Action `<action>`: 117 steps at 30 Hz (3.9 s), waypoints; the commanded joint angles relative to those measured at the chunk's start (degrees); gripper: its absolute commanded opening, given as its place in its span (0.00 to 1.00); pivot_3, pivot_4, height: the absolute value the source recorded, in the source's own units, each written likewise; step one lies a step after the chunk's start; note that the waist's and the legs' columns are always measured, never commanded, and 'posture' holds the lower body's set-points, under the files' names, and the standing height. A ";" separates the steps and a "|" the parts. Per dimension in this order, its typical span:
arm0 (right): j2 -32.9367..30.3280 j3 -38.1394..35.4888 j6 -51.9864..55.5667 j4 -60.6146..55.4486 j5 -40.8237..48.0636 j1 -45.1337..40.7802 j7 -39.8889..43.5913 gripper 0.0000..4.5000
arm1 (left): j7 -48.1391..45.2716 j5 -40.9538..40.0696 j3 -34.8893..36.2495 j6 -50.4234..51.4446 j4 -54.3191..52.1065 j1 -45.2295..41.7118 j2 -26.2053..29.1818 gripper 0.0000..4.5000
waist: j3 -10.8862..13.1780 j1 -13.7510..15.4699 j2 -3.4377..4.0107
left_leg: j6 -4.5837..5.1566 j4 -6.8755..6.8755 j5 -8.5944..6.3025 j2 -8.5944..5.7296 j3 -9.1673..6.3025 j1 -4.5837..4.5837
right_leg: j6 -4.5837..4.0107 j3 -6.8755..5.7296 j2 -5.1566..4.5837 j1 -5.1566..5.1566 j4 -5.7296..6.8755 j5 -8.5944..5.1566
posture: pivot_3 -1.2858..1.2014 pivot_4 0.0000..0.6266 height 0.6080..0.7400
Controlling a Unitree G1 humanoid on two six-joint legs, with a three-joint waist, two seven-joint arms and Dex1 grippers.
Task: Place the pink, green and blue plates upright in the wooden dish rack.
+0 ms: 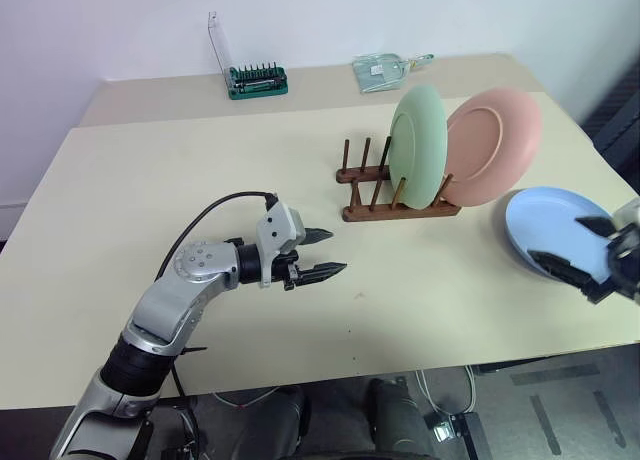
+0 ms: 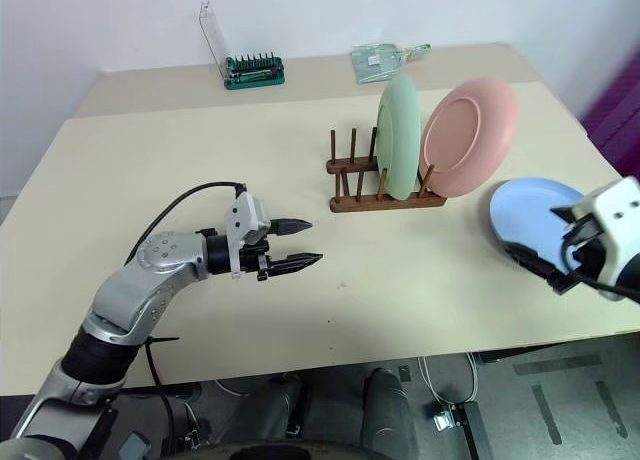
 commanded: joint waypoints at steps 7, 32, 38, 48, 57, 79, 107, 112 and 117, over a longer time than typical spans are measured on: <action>1.90 15.92 -8.98 14.80 -13.78 -7.74 -10.08 0.87 | -0.14 1.08 0.06 -1.27 -1.07 -0.12 -0.55 0.67 | 0.02 0.35 -0.03 | 0.00 0.02 0.00 -0.01 -0.03 -0.05 | -0.01 0.00 -0.01 -0.02 -0.04 0.01 | 0.52 0.24 1.00; 1.35 15.06 -18.75 8.27 -13.39 -47.59 -18.72 0.01 | 0.43 2.97 0.74 -2.82 -0.07 0.76 -0.98 0.67 | 0.07 -0.04 0.39 | -0.02 -0.10 0.01 0.17 0.18 -0.15 | -0.01 0.12 0.15 -0.23 -0.10 0.13 | 0.52 0.24 1.00; 18.71 17.27 -1.36 -4.88 22.01 -61.27 -17.08 0.01 | 0.91 3.53 2.43 -3.35 0.91 1.52 -0.01 0.67 | 0.12 -0.96 0.32 | -0.01 -0.05 0.00 0.24 0.10 -0.18 | -0.09 0.11 0.20 -0.22 -0.15 0.21 | 0.52 0.24 1.00; 37.31 19.76 12.97 4.29 49.89 -61.73 -48.09 0.01 | 2.41 2.96 3.25 -2.39 -1.48 3.26 -0.04 0.67 | 0.08 -1.28 0.31 | -0.03 -0.02 0.01 0.17 -0.13 -0.21 | -0.16 -0.02 0.20 -0.22 -0.11 0.24 | 0.52 0.24 1.00; 37.04 17.93 13.99 9.45 58.34 -60.16 -54.34 0.01 | 2.68 2.59 3.55 -1.64 -2.23 3.51 0.12 0.67 | 0.10 -1.57 0.35 | -0.05 -0.09 0.02 0.20 -0.06 -0.25 | -0.16 -0.01 0.21 -0.35 -0.07 0.24 | 0.52 0.24 1.00; 36.16 20.99 12.19 21.45 51.48 -61.56 -52.62 0.77 | 2.61 2.32 3.30 -0.85 -2.91 2.95 -0.43 0.67 | 0.09 -1.80 0.35 | -0.05 -0.10 0.02 0.20 -0.04 -0.25 | -0.16 -0.01 0.21 -0.36 -0.07 0.24 | 0.52 0.24 1.00; -3.39 12.95 -5.15 -3.36 7.98 -19.83 -14.53 0.01 | -0.24 2.11 1.22 -1.28 -1.43 1.24 -0.30 0.67 | 0.05 -1.56 0.38 | 0.13 -0.02 -0.08 0.36 0.67 0.00 | -0.09 0.21 0.19 -0.21 -0.09 0.27 | 0.52 0.24 1.00; -2.18 18.39 -6.62 -1.55 3.45 -22.85 -14.04 0.01 | 0.09 2.36 1.32 -1.64 -1.36 1.49 -0.33 0.67 | 0.10 -0.91 0.29 | 0.15 0.08 -0.09 0.31 0.66 -0.08 | -0.04 0.20 0.16 -0.20 -0.16 0.31 | 0.52 0.24 1.00; -0.48 26.22 -7.34 3.82 -2.44 -29.72 -14.46 0.01 | 0.64 2.27 1.31 -1.33 -2.18 1.84 -0.60 0.67 | 0.10 -1.20 0.29 | 0.14 0.07 -0.09 0.32 0.67 -0.08 | -0.05 0.20 0.17 -0.22 -0.17 0.33 | 0.52 0.24 1.00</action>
